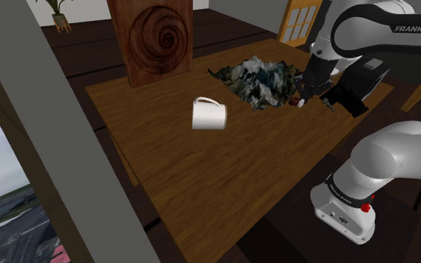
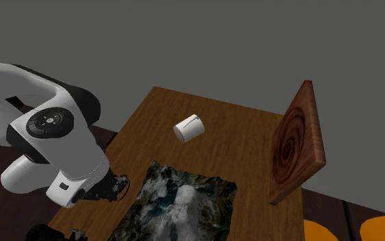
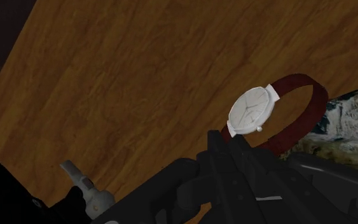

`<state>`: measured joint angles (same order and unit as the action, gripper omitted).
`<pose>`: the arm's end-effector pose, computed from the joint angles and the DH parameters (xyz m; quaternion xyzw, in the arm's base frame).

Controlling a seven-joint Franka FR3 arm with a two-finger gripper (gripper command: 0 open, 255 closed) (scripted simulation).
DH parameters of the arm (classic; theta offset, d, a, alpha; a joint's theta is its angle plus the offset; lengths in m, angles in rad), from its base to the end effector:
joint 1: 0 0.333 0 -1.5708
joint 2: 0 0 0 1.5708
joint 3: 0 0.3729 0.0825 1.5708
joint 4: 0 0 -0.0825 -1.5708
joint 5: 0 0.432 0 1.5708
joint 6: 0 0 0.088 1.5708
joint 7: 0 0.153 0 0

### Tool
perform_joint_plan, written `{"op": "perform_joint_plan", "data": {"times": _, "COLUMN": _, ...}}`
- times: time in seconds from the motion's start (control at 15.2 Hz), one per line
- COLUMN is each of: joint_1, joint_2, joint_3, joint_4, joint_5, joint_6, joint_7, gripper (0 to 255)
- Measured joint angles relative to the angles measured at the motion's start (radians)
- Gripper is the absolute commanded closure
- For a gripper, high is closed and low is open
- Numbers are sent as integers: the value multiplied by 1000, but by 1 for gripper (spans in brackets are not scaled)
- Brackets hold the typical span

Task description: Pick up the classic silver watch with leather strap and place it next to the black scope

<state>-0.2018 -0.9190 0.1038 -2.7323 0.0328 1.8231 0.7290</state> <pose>0.2817 -0.0256 0.4476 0.9054 -0.4237 0.0110 0.0231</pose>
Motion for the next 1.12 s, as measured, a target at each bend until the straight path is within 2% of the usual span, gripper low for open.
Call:
{"op": "perform_joint_plan", "data": {"times": 0.13, "joint_1": 1, "joint_2": 4, "joint_3": 3, "joint_4": -27, "joint_5": 2, "joint_6": 31, "joint_7": 2, "gripper": 255}}
{"op": "perform_joint_plan", "data": {"times": 0.53, "joint_1": 2, "joint_2": 2, "joint_3": 4, "joint_4": -39, "joint_5": 3, "joint_6": 42, "joint_7": 2, "gripper": 255}}
{"op": "perform_joint_plan", "data": {"times": 0.59, "joint_1": 2, "joint_2": 2, "joint_3": 4, "joint_4": -39, "joint_5": 3, "joint_6": 42, "joint_7": 2, "gripper": 0}}
{"op": "perform_joint_plan", "data": {"times": 0.99, "joint_1": 2, "joint_2": 2, "joint_3": 4, "joint_4": -39, "joint_5": 3, "joint_6": 42, "joint_7": 2, "gripper": 0}}
{"op": "perform_joint_plan", "data": {"times": 1.12, "joint_1": 2, "joint_2": -1, "joint_3": 3, "joint_4": -4, "joint_5": 3, "joint_6": 4, "joint_7": 3, "gripper": 0}}
